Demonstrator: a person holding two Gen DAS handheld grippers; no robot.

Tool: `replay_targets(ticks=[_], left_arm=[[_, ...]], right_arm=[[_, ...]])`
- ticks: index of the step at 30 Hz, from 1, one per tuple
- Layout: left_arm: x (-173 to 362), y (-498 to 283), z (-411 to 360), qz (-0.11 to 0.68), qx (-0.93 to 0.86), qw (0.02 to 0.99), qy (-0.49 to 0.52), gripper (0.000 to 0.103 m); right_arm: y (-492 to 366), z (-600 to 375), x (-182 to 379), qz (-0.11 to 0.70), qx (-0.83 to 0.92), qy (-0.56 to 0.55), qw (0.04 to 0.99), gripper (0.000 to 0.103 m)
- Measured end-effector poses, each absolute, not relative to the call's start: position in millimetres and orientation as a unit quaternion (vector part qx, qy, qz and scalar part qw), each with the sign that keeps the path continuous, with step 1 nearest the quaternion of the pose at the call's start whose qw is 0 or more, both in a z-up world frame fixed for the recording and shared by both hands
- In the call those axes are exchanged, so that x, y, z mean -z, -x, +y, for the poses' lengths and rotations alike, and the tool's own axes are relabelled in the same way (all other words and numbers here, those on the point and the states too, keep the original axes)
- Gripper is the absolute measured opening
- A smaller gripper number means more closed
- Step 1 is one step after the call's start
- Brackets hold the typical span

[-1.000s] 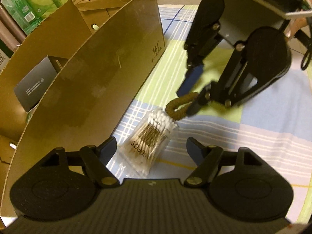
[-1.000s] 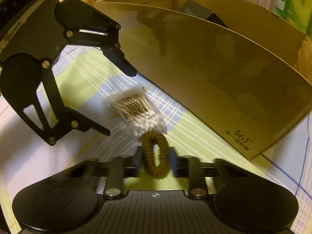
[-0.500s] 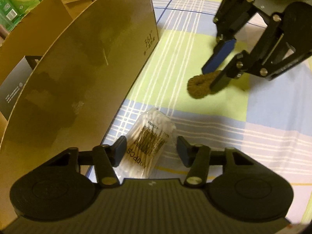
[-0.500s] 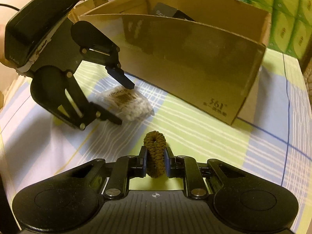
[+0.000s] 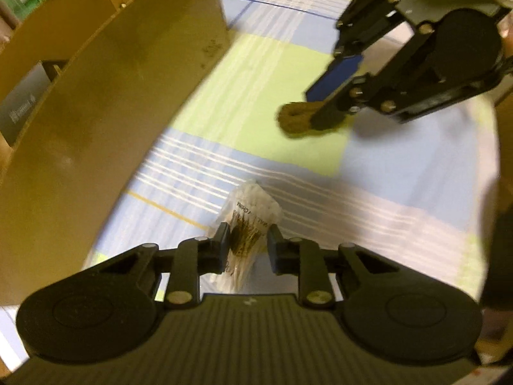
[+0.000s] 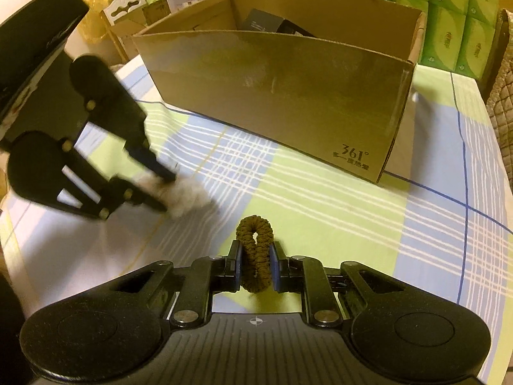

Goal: Organize objects
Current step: 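Grasp the cotton swab pack with the left gripper while the right gripper grasps the brown hair tie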

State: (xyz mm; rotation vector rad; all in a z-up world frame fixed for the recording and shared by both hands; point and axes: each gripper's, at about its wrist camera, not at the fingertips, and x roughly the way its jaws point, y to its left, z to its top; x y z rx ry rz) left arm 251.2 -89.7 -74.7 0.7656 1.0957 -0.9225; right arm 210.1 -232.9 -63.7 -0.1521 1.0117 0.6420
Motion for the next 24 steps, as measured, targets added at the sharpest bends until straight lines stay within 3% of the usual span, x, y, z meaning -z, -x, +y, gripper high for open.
replay_targets(ticks=[3,5,7,13,15,24], left_arm=[[71,-245,-90,0.480,0.428,0.687,-0.338,0.029],[70,-244,-88,0.467,0.440,0.687,-0.342,0.043],[71,-245,-88,0.460,0.453,0.682,-0.343,0.047],[86,-251,-85,0.460,0.453,0.664,-0.377,0.047],[90,-254,-84,0.465,0.450,0.664,-0.374,0.047],[94,-250,-79,0.474,0.415,0.694,-0.348,0.020]], right_arm=[[-206,-233,61,0.476,-0.299,0.069,0.824,0.014],[-205,-233,60,0.476,-0.297,0.066,0.825,0.014],[-203,-234,56,0.476,-0.297,0.064,0.825,0.014],[-206,-233,60,0.482,-0.290,0.058,0.825,0.014],[-207,-232,64,0.484,-0.289,0.059,0.824,0.014],[-207,-230,72,0.493,-0.275,0.055,0.823,0.014]])
